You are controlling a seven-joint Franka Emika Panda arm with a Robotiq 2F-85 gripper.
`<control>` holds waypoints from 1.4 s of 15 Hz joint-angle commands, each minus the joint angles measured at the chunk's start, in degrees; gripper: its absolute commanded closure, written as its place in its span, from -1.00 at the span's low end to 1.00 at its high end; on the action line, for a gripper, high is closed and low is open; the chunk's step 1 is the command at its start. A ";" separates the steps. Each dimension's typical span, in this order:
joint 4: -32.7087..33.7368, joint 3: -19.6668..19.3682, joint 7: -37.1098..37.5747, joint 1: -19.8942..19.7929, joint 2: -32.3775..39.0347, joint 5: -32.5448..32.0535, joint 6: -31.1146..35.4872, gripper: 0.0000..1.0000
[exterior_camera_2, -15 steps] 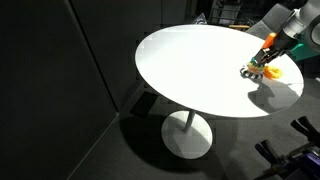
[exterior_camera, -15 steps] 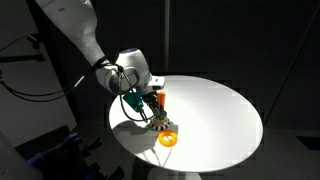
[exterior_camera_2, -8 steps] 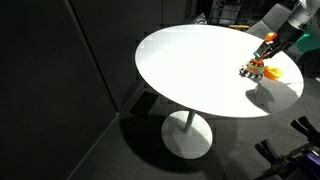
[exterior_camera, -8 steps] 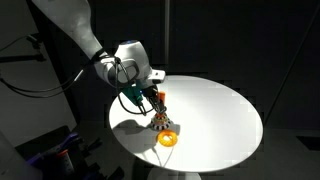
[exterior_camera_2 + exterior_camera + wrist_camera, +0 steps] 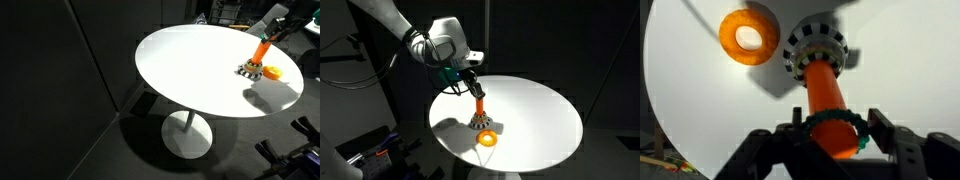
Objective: Remove the green ring from the ring stacking stand and drop it on the table
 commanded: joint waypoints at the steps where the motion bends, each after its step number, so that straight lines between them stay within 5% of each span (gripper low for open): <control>1: 0.38 3.63 2.84 -2.39 -6.56 -0.30 -5.38 0.16; 9: 2.96 9.58 5.89 -4.48 -8.88 1.59 -9.50 0.16; 10: 3.09 9.98 6.41 -4.59 -8.44 1.41 -9.90 -0.72; 12: 3.02 10.40 7.15 -4.86 -7.91 1.04 -10.00 -0.96; 16: 3.10 10.35 6.67 -5.19 -7.36 1.58 -11.44 -1.00; 21: 5.78 9.59 3.58 -5.25 -7.66 4.81 -24.97 -1.00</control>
